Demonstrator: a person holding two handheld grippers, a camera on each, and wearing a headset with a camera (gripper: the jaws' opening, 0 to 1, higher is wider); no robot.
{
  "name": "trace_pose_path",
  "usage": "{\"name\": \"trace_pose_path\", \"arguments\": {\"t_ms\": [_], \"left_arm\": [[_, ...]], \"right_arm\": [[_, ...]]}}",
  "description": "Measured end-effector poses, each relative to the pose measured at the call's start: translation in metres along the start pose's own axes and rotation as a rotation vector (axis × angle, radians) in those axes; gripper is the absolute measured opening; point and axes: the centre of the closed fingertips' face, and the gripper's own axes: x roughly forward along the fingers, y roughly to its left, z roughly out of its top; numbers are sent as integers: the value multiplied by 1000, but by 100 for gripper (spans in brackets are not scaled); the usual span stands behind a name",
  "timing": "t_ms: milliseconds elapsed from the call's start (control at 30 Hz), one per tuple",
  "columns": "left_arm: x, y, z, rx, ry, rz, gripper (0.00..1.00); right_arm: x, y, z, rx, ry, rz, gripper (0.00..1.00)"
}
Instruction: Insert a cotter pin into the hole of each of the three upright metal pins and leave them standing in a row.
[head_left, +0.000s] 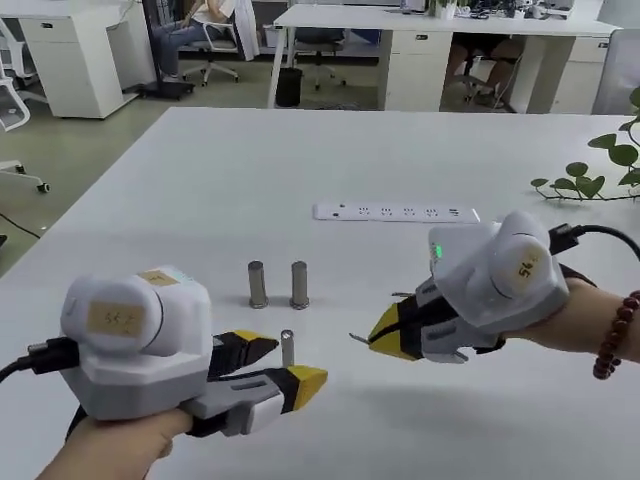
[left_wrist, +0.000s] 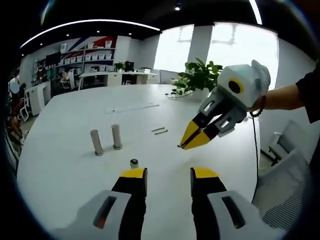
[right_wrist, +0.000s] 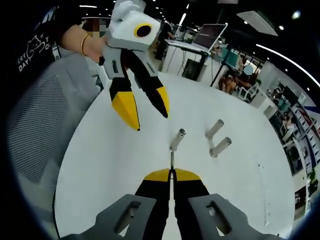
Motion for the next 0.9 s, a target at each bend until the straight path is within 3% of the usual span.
{"name": "trace_pose_path", "arguments": {"t_ms": [167,333,567,900], "left_arm": [[1,-3,0,-45,-2,-21,27],[1,-5,1,-141,-3,-38,23],[1,-12,6,-231,-21,-83,14],[3,-25,10,-254,-32,-135,8]], "right_arm": [[0,6,14,-59,-15,3,0],[0,11,27,-121,-28,6,0],[2,18,32,-193,-21,16,0],[0,24,35,-233,-18,20,0]]}}
